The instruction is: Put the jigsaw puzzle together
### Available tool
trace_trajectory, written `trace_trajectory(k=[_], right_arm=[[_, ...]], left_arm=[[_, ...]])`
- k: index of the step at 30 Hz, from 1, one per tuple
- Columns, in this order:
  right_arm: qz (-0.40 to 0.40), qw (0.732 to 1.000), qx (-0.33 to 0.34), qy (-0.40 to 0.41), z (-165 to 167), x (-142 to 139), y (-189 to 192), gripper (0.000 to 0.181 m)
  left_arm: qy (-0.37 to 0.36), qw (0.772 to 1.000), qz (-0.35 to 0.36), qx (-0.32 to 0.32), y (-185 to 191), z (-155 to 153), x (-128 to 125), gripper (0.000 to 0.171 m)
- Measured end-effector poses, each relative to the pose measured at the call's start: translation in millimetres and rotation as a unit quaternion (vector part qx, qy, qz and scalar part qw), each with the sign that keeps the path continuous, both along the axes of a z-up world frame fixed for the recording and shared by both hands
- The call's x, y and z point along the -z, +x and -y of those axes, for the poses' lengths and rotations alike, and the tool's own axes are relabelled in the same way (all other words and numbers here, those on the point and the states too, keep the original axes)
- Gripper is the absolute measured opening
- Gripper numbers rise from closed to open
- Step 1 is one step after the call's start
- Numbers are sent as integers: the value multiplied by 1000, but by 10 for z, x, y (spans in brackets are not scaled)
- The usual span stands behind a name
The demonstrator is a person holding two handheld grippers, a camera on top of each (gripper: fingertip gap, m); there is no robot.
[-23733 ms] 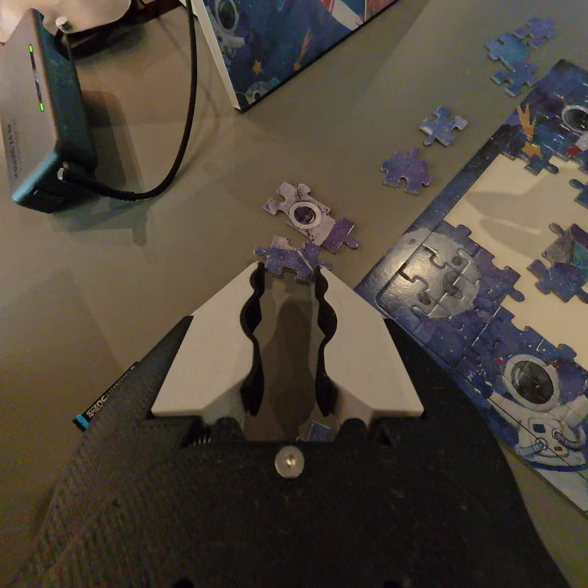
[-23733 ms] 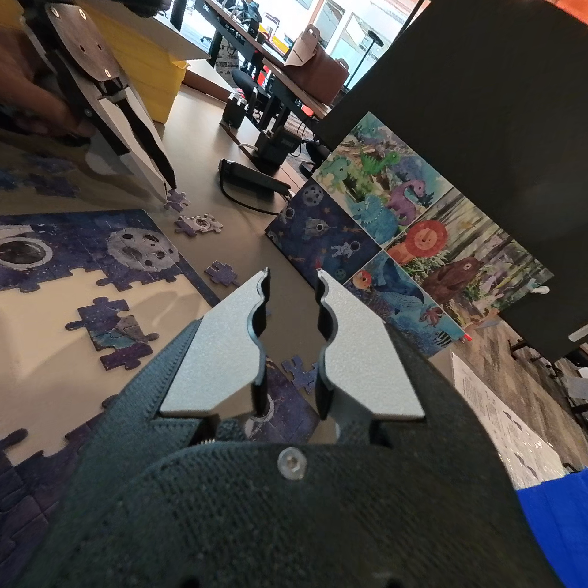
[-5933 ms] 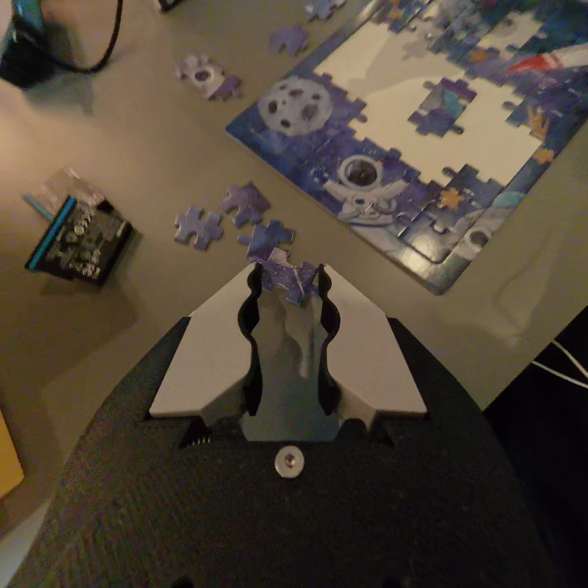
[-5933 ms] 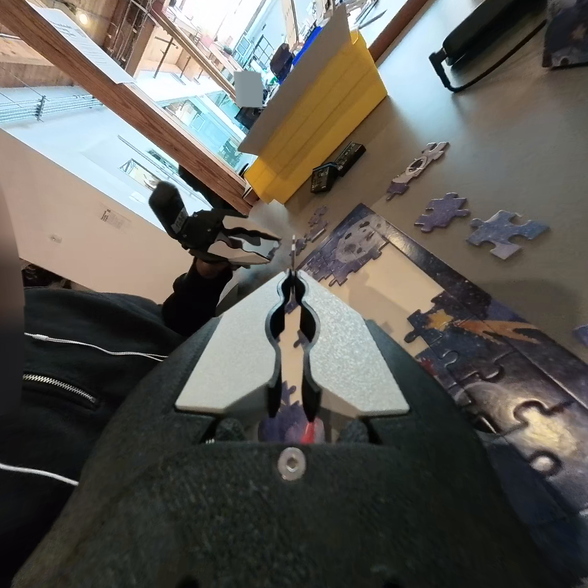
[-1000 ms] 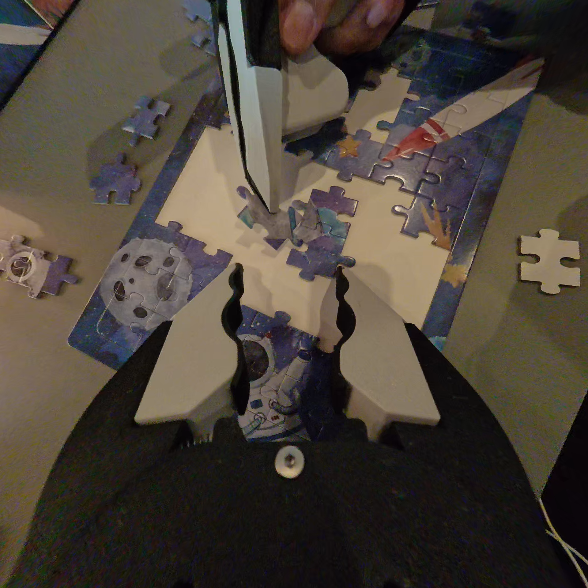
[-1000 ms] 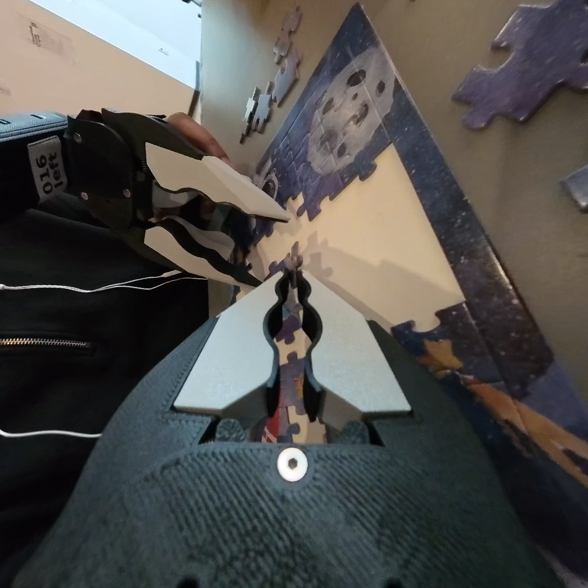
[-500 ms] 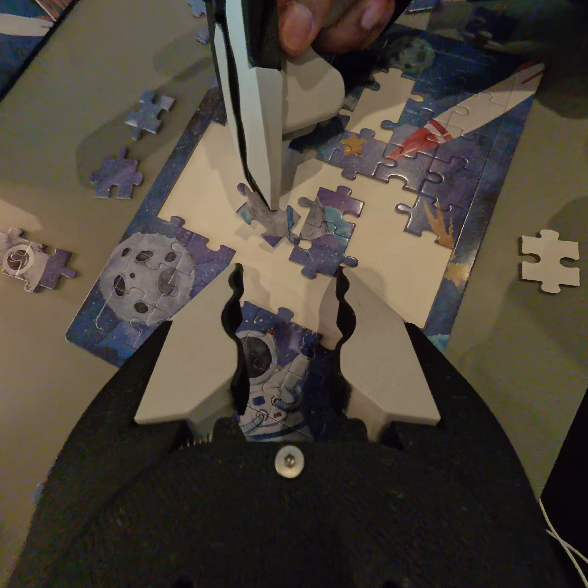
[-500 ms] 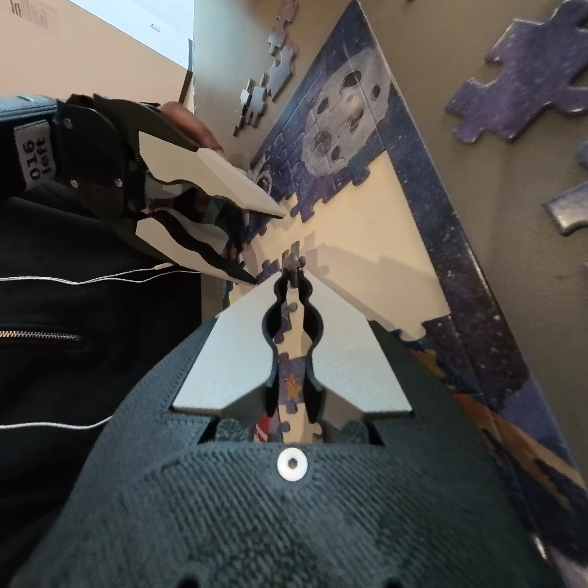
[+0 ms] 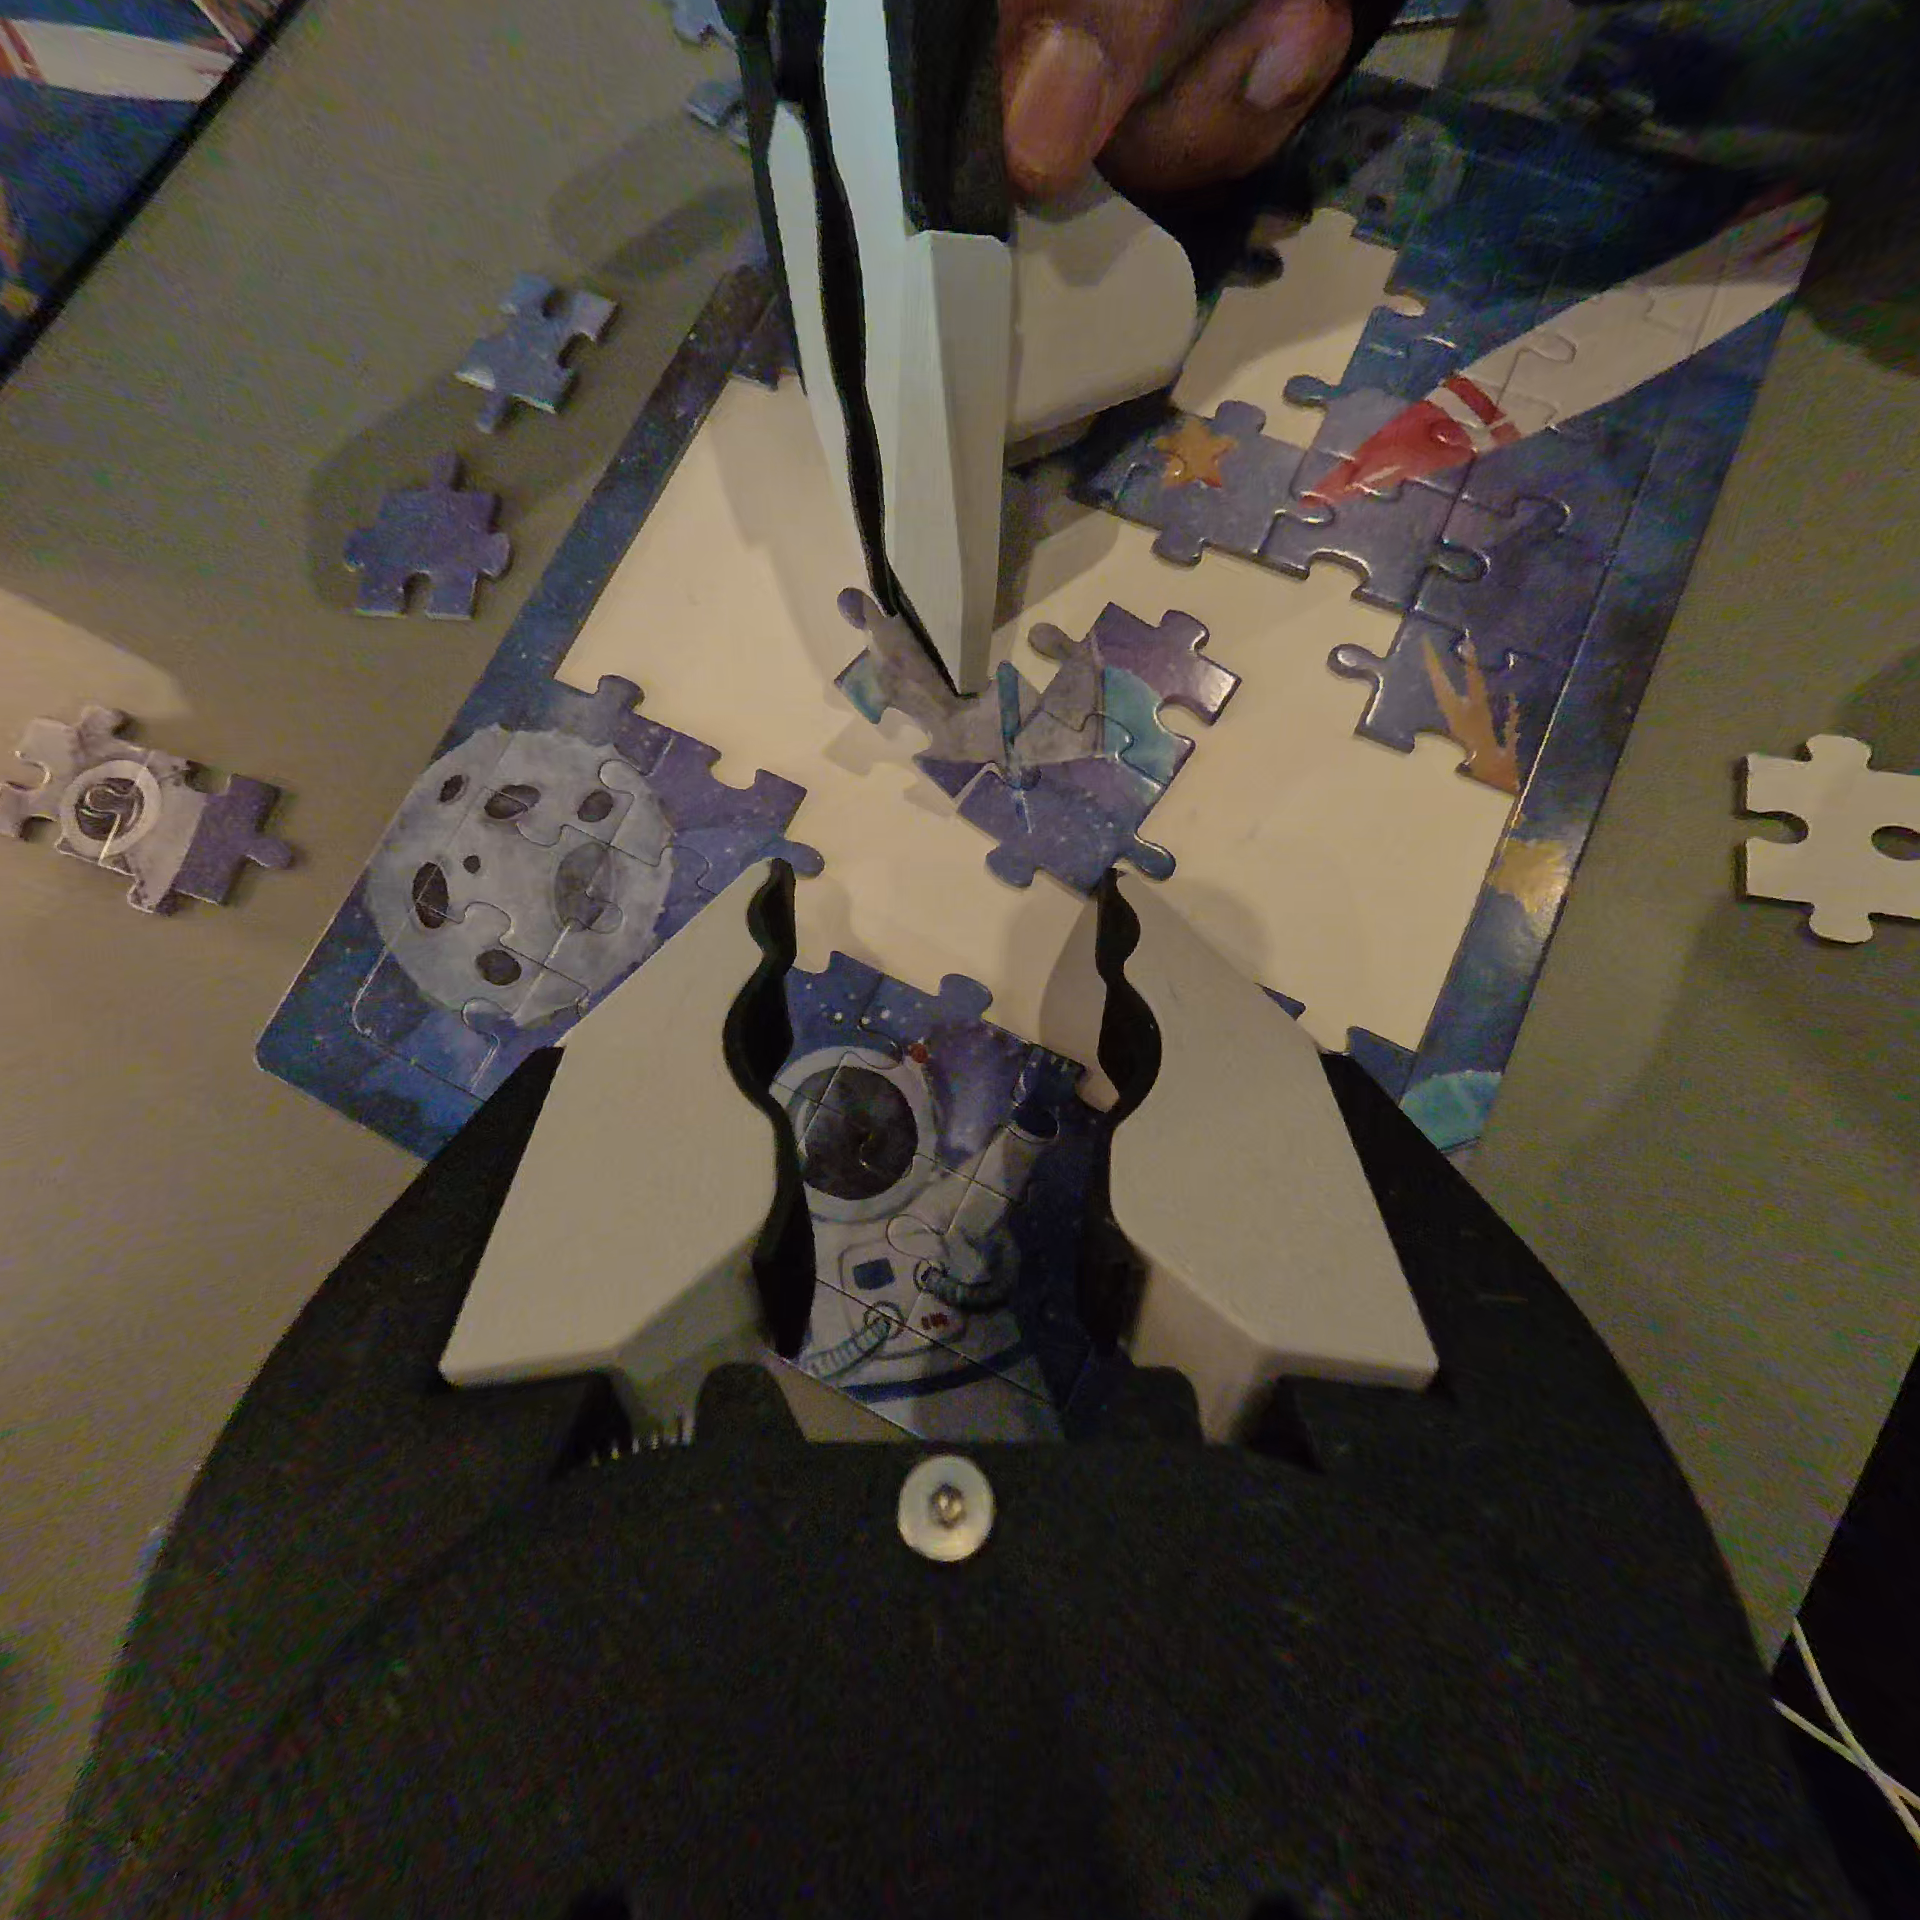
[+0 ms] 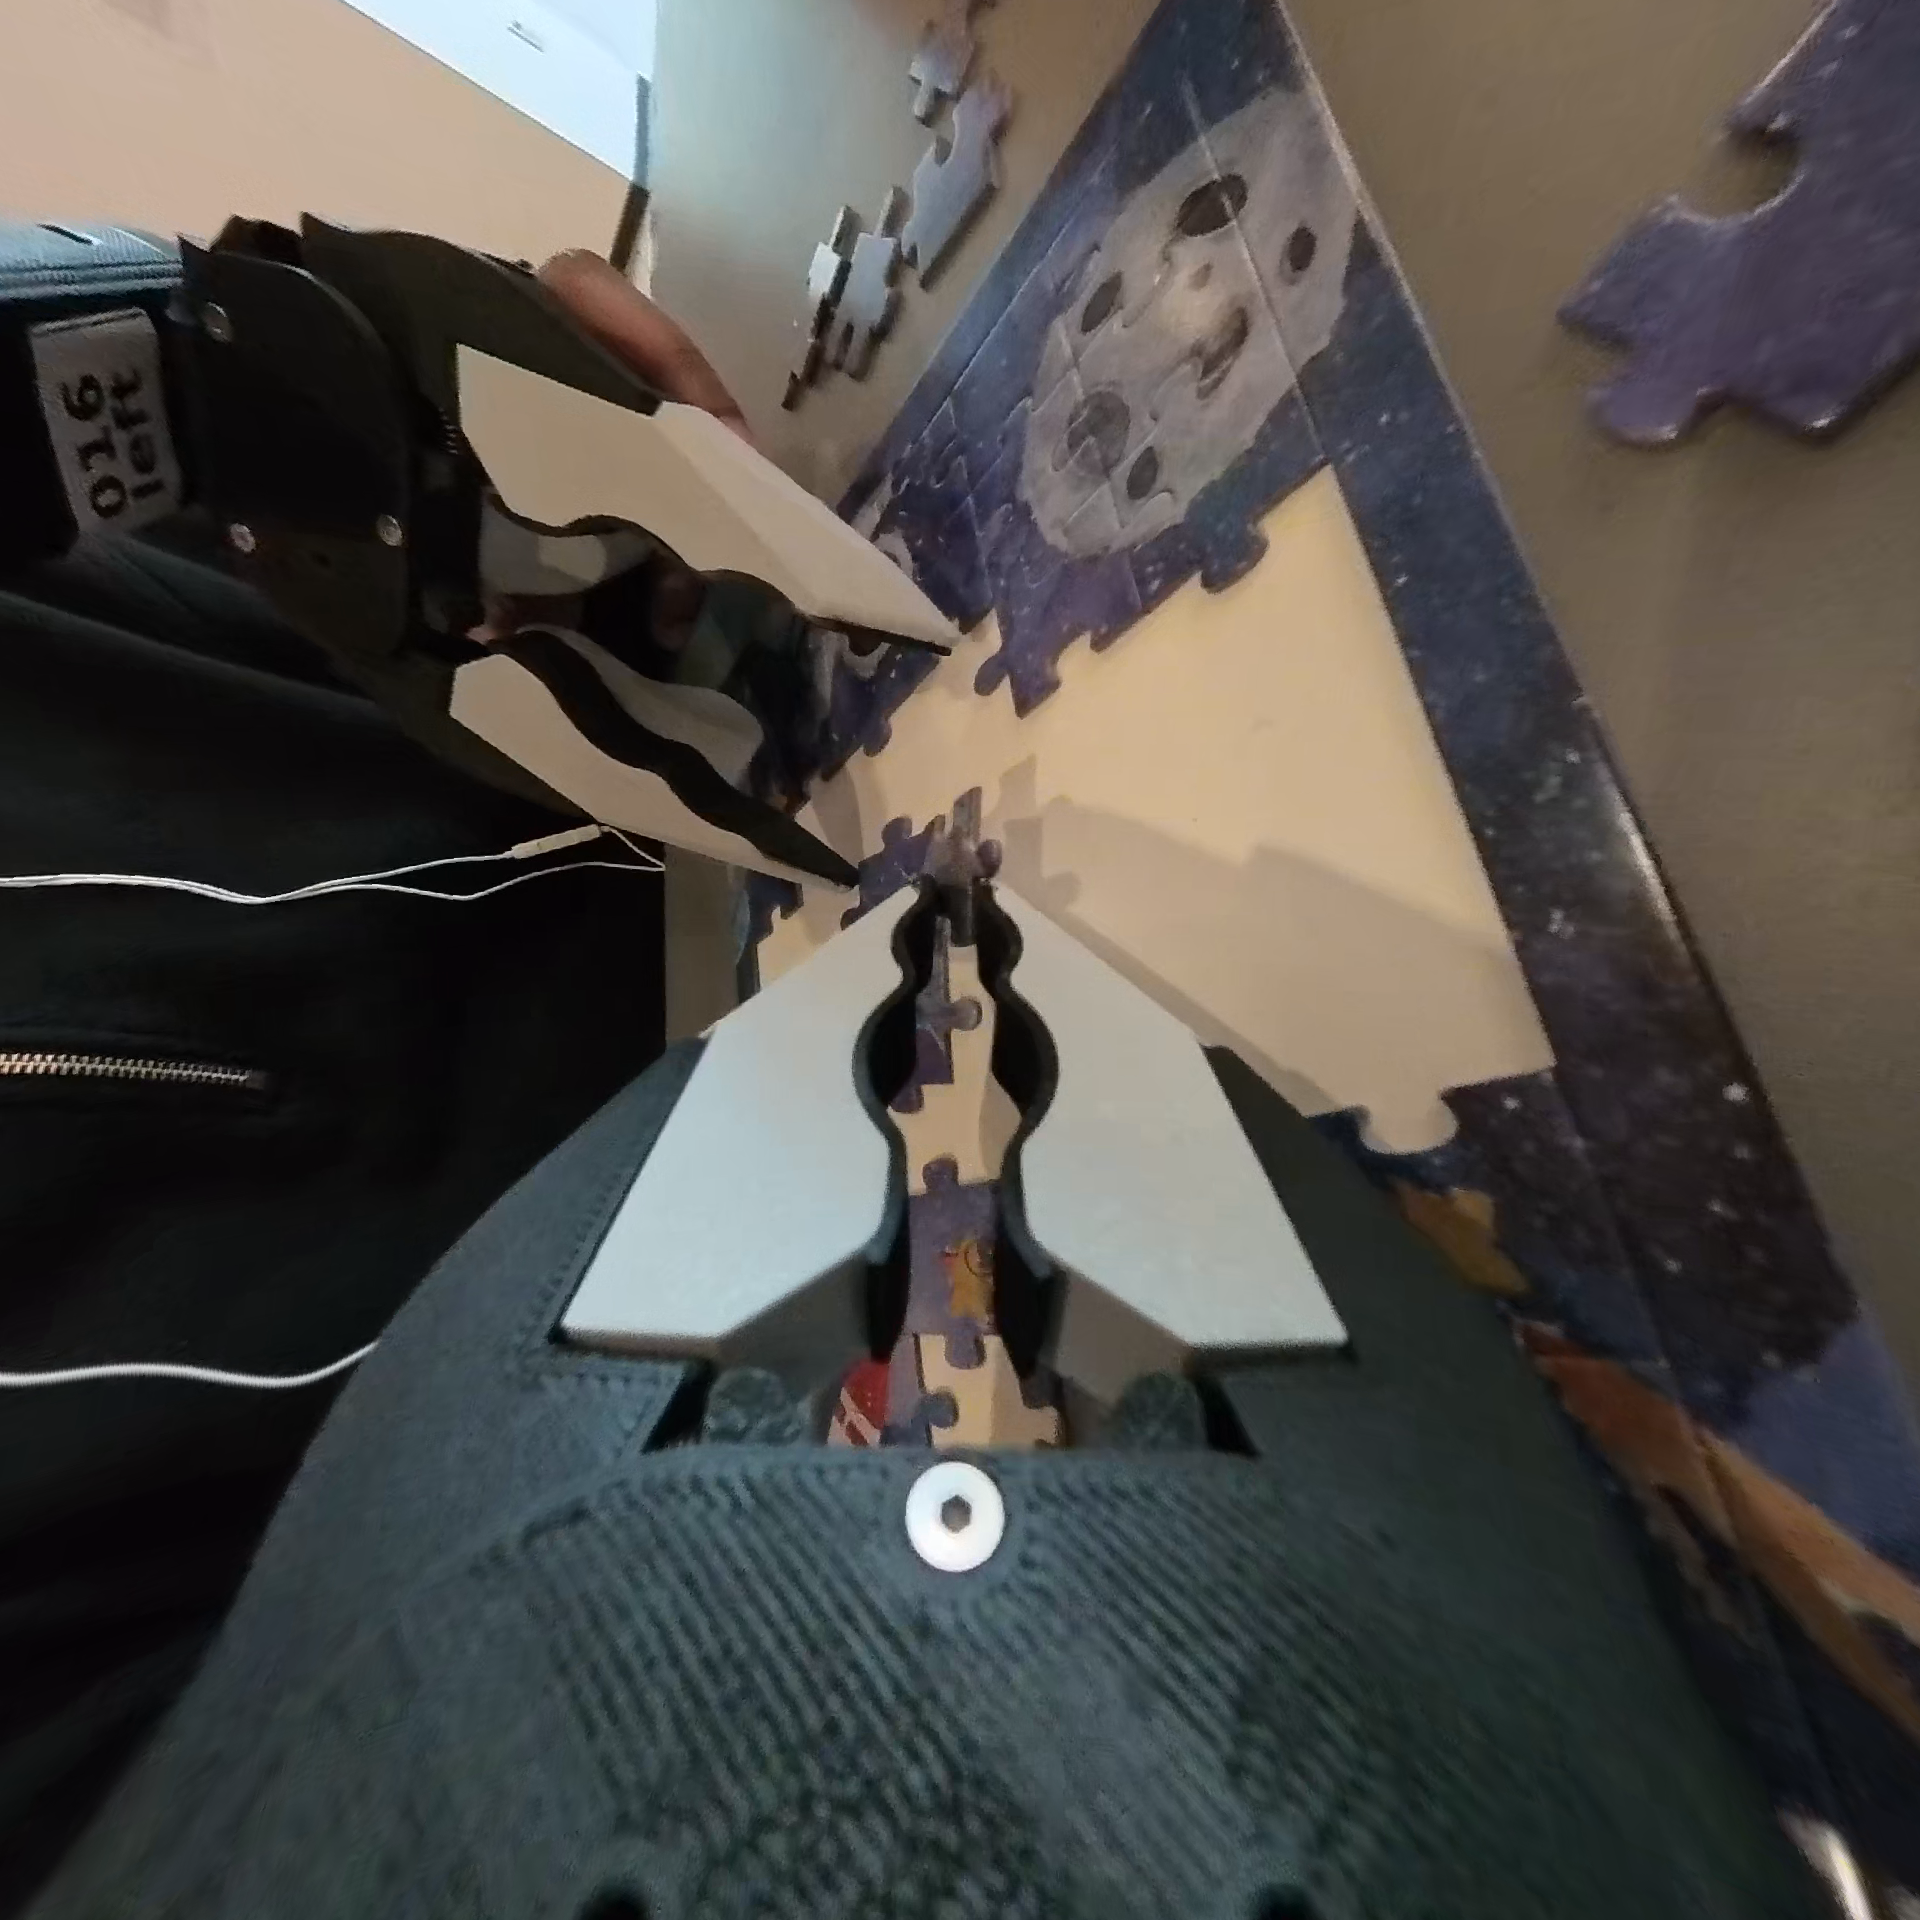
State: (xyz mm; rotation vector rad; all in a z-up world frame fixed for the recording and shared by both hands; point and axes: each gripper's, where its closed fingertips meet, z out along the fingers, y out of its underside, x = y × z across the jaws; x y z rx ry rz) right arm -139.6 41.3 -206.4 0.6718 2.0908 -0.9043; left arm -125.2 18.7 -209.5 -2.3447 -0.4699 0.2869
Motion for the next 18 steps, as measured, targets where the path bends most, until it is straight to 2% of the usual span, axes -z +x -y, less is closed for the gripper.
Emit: trace_trajectory(k=[6, 12, 15, 18], right_arm=[[-39, 999, 19, 14, -64, -36, -80, 16], [-61, 997, 44, 29, -173, -71, -178, 17], [-136, 988, 78, 9, -201, -205, -351, 9], [-256, 966, 40, -6, -127, -256, -285, 0]], left_arm=[[0, 1000, -2, 0, 4, 0, -3, 56], [4, 1000, 3, -1, 4, 2, 5, 56], [5, 1000, 2, -1, 4, -1, 4, 56], [9, 1000, 2, 1, 10, -8, 5, 55]])
